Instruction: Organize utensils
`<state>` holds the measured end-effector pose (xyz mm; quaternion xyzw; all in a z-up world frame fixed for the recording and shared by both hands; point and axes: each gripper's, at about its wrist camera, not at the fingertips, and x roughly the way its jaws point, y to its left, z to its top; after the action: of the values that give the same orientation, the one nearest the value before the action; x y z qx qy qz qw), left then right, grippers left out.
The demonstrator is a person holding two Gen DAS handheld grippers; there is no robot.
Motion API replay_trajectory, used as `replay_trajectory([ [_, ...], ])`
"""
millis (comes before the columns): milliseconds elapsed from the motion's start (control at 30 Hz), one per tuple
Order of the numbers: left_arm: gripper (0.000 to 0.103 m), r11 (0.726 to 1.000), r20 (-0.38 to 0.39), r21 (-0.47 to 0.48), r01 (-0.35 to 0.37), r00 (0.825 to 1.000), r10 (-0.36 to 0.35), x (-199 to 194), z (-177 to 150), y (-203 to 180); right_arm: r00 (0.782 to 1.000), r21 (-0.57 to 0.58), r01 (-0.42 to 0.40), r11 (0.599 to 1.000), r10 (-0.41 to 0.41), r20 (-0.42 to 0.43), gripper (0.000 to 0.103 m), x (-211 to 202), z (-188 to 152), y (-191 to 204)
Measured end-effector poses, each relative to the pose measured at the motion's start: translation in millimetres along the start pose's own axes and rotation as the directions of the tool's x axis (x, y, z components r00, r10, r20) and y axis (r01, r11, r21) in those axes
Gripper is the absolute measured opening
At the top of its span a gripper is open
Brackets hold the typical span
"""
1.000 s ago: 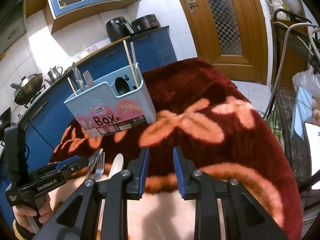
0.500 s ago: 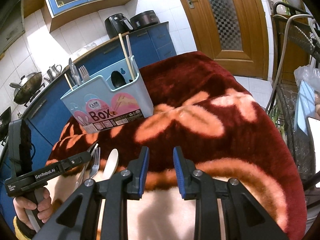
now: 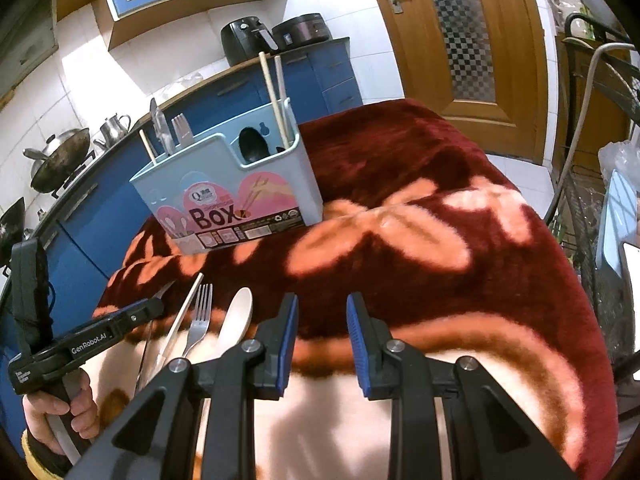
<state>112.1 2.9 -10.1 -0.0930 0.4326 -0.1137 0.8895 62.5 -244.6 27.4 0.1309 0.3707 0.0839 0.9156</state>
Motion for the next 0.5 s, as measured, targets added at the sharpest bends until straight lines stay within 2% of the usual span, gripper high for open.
replay_trajectory([
  [67, 0.024, 0.999, -0.018, -0.016, 0.027, 0.999, -0.028, 1, 0, 4, 1.000, -0.006, -0.003, 1.000, 0.003, -0.006, 0.028, 1, -1, 3],
  [133, 0.025, 0.995, -0.041, -0.049, 0.091, 0.995, -0.093, 3, 1, 10, 1.000, -0.012, -0.004, 1.000, 0.004, -0.010, 0.028, 2, -1, 5],
  [267, 0.025, 0.978, -0.053, -0.122, 0.169, 0.983, -0.176, 6, 5, 22, 1.000, -0.026, 0.000, 1.000, -0.001, -0.013, 0.028, 2, -2, 8],
  [500, 0.024, 0.957, -0.064, -0.171, 0.236, 0.966, -0.249, 16, 15, 35, 1.000, -0.035, -0.002, 0.999, 0.001, -0.026, 0.028, 3, -1, 12],
])
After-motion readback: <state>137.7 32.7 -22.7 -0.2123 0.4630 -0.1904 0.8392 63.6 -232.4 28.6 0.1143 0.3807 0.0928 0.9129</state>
